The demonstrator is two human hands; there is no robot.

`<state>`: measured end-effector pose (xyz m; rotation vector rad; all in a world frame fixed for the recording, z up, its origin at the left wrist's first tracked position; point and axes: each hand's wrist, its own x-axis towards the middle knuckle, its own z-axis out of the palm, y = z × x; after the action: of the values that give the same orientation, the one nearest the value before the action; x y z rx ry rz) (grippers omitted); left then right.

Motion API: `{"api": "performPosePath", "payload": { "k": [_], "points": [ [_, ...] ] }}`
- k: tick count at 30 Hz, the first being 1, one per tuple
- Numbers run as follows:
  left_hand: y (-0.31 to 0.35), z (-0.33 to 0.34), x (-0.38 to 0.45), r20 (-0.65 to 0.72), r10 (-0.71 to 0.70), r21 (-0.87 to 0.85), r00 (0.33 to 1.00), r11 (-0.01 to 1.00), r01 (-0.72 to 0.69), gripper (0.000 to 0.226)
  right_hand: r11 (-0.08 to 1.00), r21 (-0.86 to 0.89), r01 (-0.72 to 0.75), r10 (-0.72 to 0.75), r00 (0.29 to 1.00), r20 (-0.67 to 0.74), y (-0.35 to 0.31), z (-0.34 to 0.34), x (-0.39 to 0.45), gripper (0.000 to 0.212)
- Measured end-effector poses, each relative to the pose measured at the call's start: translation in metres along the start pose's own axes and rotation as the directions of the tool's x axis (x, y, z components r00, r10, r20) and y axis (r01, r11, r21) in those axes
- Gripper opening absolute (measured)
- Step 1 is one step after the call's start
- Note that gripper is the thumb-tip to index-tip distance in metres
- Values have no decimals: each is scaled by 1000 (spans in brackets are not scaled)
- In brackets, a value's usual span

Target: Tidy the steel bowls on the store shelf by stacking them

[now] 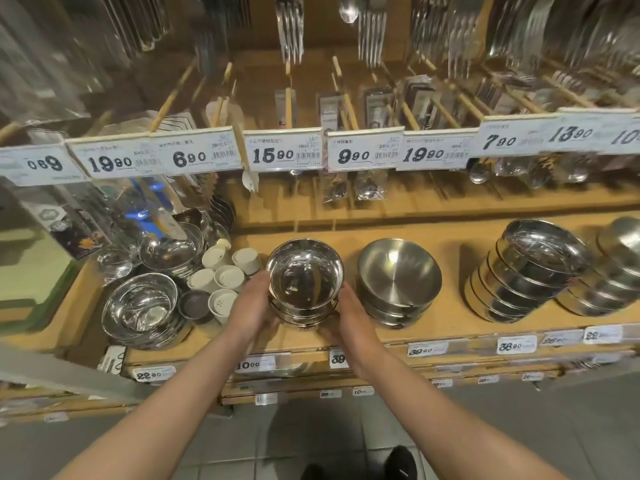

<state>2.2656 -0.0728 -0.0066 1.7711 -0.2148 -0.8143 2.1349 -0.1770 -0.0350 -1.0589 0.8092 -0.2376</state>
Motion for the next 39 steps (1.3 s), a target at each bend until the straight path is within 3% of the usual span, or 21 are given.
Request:
{"api": "performPosePath", "payload": {
  "k": [4,7,12,16,20,25,32,39],
  "points": [
    [-6,-5,-14,-30,33,-49,999,998,-34,38,999,0,-48,48,999,0,2,-19,-12,35],
    [-31,6,-35,-140,-81,-148,987,987,60,41,995,-3,-104,104,993,-58,17,-61,-31,36],
    [-60,60,-71,-18,-235,-105,972,967,232,28,991,-27,-129,120,966,-229,9,-140,-42,28],
    [-42,109,-67,44,-132,-64,990,989,135,32,998,-17,-57,49,948,-314,-22,-172,-25,29],
    [-19,152,-48,37,-141,-282,989,948,145,39,997,-49,-61,46,966,-256,-33,-184,-6,51],
    [-9,189,-10,-37,-251,-458,967,864,207,40,999,-45,-15,13,999,-51,-34,-187,11,33],
    [-21,207,0,-97,-212,-432,972,889,151,42,998,23,-54,54,998,13,-43,-206,28,33],
    [-9,203,-10,-126,-262,-364,957,909,202,32,998,30,-54,52,996,70,-44,-214,23,32]
  ]
}}
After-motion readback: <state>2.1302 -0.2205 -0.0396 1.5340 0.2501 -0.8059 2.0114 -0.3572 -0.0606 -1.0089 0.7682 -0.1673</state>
